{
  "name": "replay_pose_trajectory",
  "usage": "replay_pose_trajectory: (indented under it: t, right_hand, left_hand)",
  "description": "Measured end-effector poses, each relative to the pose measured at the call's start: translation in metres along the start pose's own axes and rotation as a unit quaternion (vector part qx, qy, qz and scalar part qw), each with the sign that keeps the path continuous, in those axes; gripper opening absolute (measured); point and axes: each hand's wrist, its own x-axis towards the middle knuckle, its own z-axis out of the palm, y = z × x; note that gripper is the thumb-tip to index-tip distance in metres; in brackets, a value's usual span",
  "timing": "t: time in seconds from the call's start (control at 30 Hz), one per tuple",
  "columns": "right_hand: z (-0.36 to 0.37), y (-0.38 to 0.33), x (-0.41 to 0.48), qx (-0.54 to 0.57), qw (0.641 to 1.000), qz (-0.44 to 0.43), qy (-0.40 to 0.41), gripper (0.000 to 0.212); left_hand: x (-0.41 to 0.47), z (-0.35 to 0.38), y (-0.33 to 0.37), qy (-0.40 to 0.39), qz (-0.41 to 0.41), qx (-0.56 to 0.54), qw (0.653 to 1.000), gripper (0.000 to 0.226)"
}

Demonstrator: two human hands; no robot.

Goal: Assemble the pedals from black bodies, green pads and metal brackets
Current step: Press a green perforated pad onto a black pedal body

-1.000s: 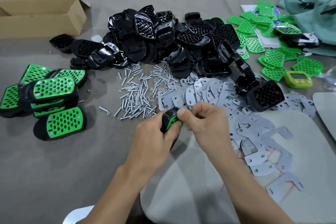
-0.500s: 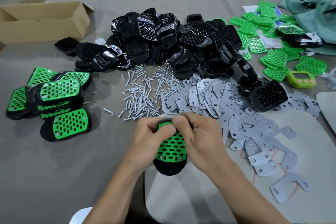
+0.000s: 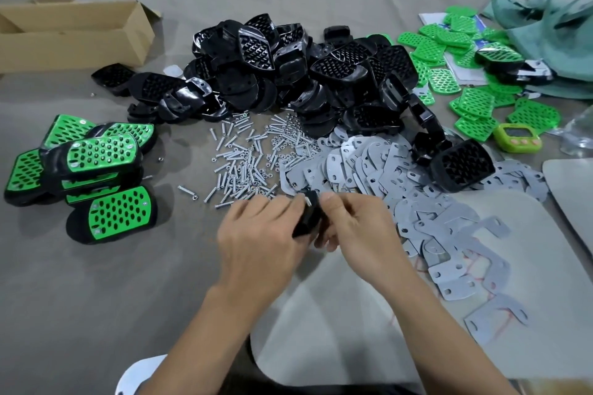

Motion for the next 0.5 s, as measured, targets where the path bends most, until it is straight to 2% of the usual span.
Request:
replay_pose_trajectory:
  t: [0.07, 0.17, 0.23, 0.3, 0.43, 0.5]
  right_hand:
    - [-0.001, 0.003, -0.001, -0.106, 0.994, 0.000, 0.030, 0.049]
    - [-0.005, 0.007, 0.000, -0.176, 0.984, 0.017, 0.027, 0.045]
    - [-0.005, 0.009, -0.001, -0.223, 0.974, 0.014, 0.029, 0.038]
    - [-0.005, 0.010, -0.002, -0.255, 0.965, 0.001, 0.053, 0.028]
    - [-0.002, 0.013, -0.006, -0.199, 0.974, -0.023, 0.103, 0.004]
    - [-0.001, 0.014, -0.009, -0.154, 0.980, -0.040, 0.118, 0.012]
  left_hand:
    - [-0.010, 0.004, 0.013, -0.031, -0.018, 0.007, 0.999, 0.020]
    - [-0.017, 0.002, 0.025, -0.109, -0.045, -0.030, 0.993, 0.041]
    - [-0.018, -0.006, 0.024, -0.151, -0.071, -0.105, 0.980, 0.051]
    - [-0.018, -0.018, 0.016, -0.158, -0.133, -0.217, 0.954, 0.051]
    - [-0.011, -0.031, -0.016, -0.150, -0.265, -0.293, 0.906, 0.064]
    - [-0.006, -0.031, -0.029, -0.181, -0.306, -0.315, 0.880, 0.063]
